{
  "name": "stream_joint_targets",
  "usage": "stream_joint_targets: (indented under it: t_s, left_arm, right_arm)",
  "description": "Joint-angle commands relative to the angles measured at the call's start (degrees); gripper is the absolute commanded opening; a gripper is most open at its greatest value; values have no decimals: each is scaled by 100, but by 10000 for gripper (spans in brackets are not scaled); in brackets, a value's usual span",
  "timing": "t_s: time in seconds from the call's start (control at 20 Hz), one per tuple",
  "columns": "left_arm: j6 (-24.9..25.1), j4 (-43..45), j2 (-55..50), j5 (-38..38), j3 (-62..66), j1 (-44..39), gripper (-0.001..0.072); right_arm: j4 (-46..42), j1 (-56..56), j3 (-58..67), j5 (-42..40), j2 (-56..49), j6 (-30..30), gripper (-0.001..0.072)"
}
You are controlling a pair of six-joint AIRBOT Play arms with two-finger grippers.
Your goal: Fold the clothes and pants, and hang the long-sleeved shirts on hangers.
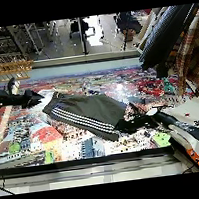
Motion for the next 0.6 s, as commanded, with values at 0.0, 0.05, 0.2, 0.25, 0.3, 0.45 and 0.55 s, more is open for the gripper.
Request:
stream_joint_targets:
  t_s: [0.0, 0.05, 0.2, 0.25, 0.3, 0.45, 0.55]
  left_arm:
    - [302, -42, 42, 50, 2, -474, 331]
    - [295, 87, 42, 50, 2, -629, 233]
    - [234, 1147, 42, 52, 0, -1093, 119]
    - [87, 1567, 35, 52, 0, -1244, 119]
    - [-90, 1919, 9, 52, 0, -1399, 119]
    - [-540, 2262, -221, 33, 0, -1904, 119]
    - [-815, 2256, -496, -7, 0, -2273, 119]
  right_arm:
    - [1086, 378, 267, -702, -568, -632, 310]
    - [986, 446, 417, -702, -627, -634, 105]
    - [-264, 245, 632, -684, -345, -245, 16]
    - [-1139, 90, 629, -675, -129, 306, 15]
    - [-2339, -83, 629, -614, 162, 1029, 15]
    - [-4903, -695, 629, 125, 1180, 2297, 14]
    - [-5313, -1099, 673, 494, 1843, 2341, 14]
